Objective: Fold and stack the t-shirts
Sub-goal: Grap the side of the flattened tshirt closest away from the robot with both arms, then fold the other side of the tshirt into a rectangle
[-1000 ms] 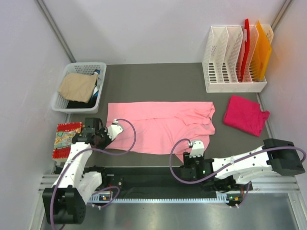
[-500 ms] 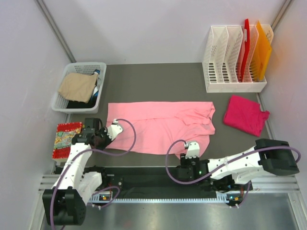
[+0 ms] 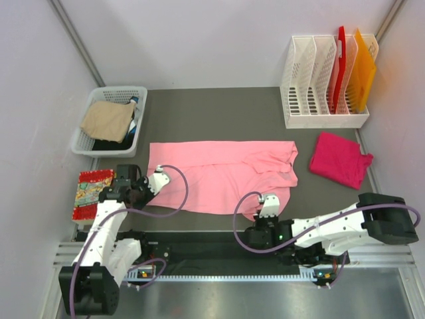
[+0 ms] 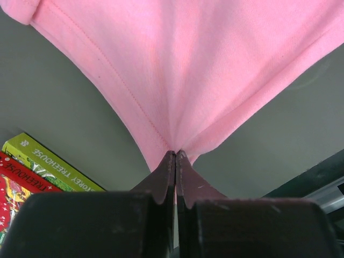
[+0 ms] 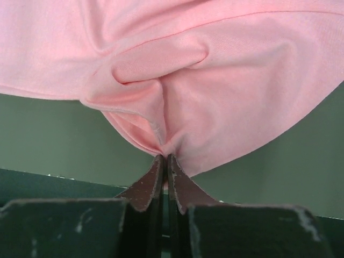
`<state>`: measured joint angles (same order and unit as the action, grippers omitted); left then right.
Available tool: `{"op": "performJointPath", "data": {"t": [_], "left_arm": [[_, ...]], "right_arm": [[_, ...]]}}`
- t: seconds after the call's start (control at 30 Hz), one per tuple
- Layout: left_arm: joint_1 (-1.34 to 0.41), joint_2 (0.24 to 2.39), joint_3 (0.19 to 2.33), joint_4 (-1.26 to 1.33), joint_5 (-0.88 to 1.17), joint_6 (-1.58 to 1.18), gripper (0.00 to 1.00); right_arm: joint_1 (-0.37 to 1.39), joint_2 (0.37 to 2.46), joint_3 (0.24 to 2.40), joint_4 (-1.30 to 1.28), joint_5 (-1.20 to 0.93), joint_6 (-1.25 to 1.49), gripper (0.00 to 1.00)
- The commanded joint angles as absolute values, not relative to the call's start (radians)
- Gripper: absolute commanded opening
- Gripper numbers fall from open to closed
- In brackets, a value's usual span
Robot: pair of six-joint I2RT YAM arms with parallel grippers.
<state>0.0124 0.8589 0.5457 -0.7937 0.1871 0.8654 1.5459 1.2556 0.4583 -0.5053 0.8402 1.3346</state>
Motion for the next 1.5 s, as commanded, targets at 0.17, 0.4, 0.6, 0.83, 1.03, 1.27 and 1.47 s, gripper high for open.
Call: {"op": "performJointPath", "data": {"t": [0.17,0.4,0.6,0.83,1.03,1.27,1.47], "left_arm": [[0.017,0.822,0.545,-0.811,0.199,0.873,0.00],[0.020,0.785,0.580,-0.880,0.206,0.888,0.00],[0.018,0.744,0.601,-0.942,0.210,0.900,0.00],[0.018,0.715,0.650,-0.997,0.213,0.914,0.00],[0.018,0.762,0.670,-0.968,0.193,0.910,0.00],[0.018,0.853,0.676,-0.897,0.199,0.897,0.00],[0.020,0.905,0.739,-0.847,0.225,0.865,0.00]], "right_arm": [[1.609,1.146,0.543,-0.681,0.839,1.388,0.00],[1.805,1.138,0.664,-0.969,0.880,1.612,0.00],[1.943,1.204,0.735,-1.238,0.871,1.868,0.00],[1.985,1.148,0.741,-1.361,0.914,2.016,0.00],[1.976,1.071,0.770,-1.454,1.021,2.072,0.00],[1.892,1.008,0.814,-1.454,1.144,1.972,0.00],[1.650,0.937,0.897,-1.434,1.247,1.755,0.00]]}}
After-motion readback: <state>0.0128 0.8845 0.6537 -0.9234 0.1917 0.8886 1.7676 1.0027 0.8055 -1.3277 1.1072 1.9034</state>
